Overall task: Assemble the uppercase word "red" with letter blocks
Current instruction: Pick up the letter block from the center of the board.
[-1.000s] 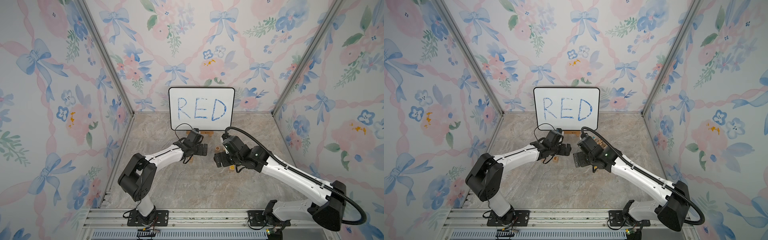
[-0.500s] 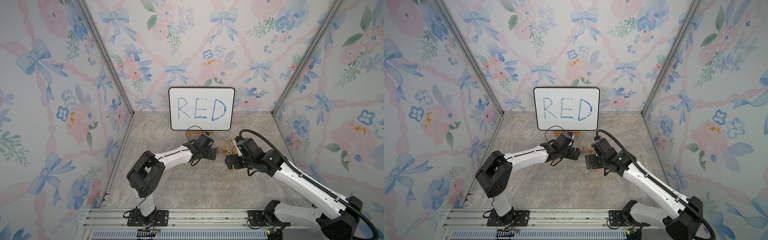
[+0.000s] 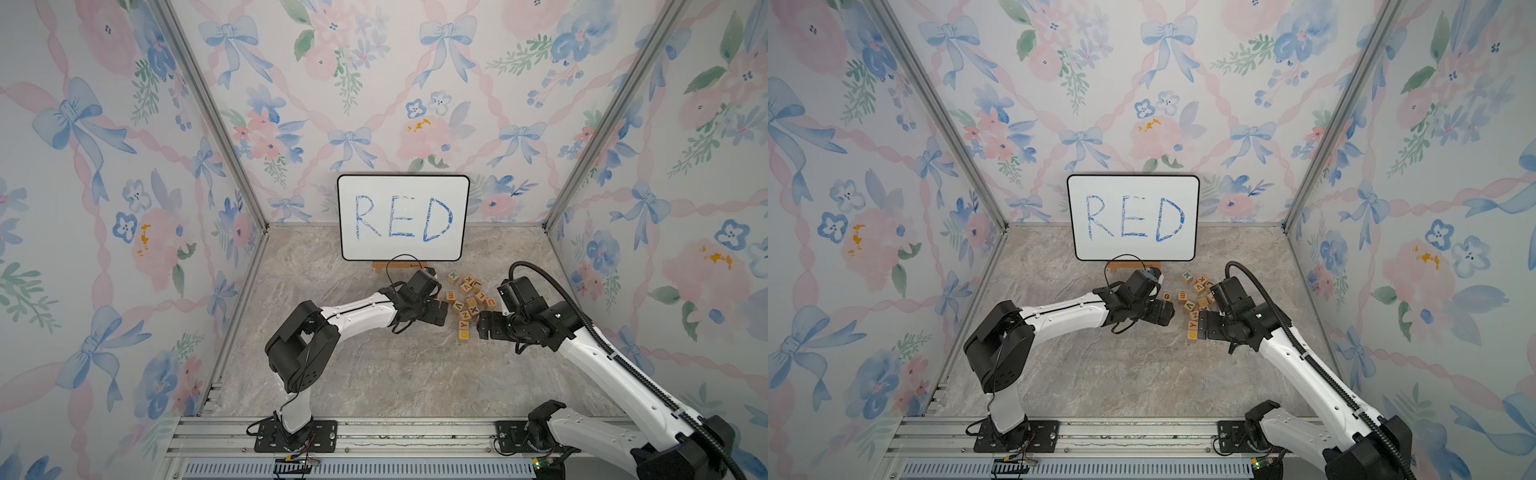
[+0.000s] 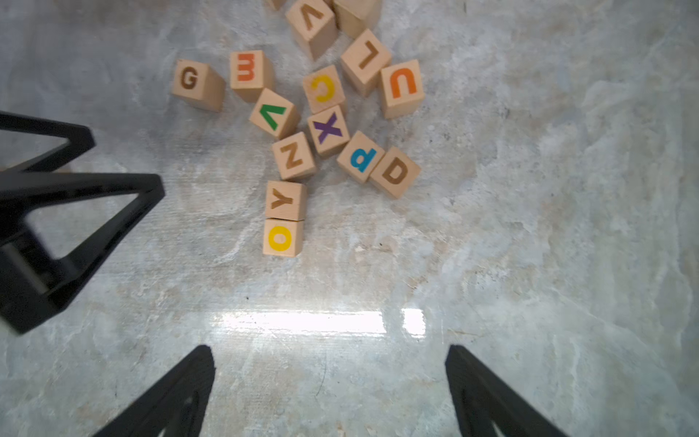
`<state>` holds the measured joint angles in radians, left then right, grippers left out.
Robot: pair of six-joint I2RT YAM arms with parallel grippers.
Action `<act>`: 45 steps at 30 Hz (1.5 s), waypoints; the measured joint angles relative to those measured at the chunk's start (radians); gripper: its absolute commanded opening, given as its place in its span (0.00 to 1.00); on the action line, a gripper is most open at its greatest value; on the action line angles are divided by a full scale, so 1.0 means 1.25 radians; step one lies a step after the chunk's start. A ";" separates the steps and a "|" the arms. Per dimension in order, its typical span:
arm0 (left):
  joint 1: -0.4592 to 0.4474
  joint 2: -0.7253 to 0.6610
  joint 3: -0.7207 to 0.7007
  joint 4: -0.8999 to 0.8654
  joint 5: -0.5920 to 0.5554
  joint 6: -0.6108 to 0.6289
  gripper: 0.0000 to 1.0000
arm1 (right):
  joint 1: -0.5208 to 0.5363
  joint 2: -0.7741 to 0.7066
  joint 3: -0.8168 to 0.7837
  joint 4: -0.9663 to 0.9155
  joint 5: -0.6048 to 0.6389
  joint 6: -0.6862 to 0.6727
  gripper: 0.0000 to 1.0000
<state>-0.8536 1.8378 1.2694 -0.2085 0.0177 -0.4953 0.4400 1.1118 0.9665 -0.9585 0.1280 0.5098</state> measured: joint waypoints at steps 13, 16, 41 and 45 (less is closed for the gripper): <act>-0.044 -0.124 -0.091 0.022 0.026 0.088 0.98 | -0.169 0.269 0.103 -0.041 0.030 0.061 0.97; -0.048 -0.174 -0.125 0.038 0.038 0.101 0.98 | -0.212 0.316 0.128 -0.032 0.023 0.070 0.97; -0.050 -0.238 -0.184 0.071 0.092 0.118 0.98 | -0.294 0.516 0.170 0.094 -0.095 0.128 0.75; -0.050 -0.238 -0.184 0.071 0.098 0.118 0.98 | -0.294 0.518 0.167 0.109 -0.103 0.128 0.72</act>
<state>-0.9161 1.5406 1.0397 -0.1196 0.1398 -0.3473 0.0727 1.7592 1.1751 -0.8223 -0.0006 0.6697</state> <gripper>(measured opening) 0.980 0.748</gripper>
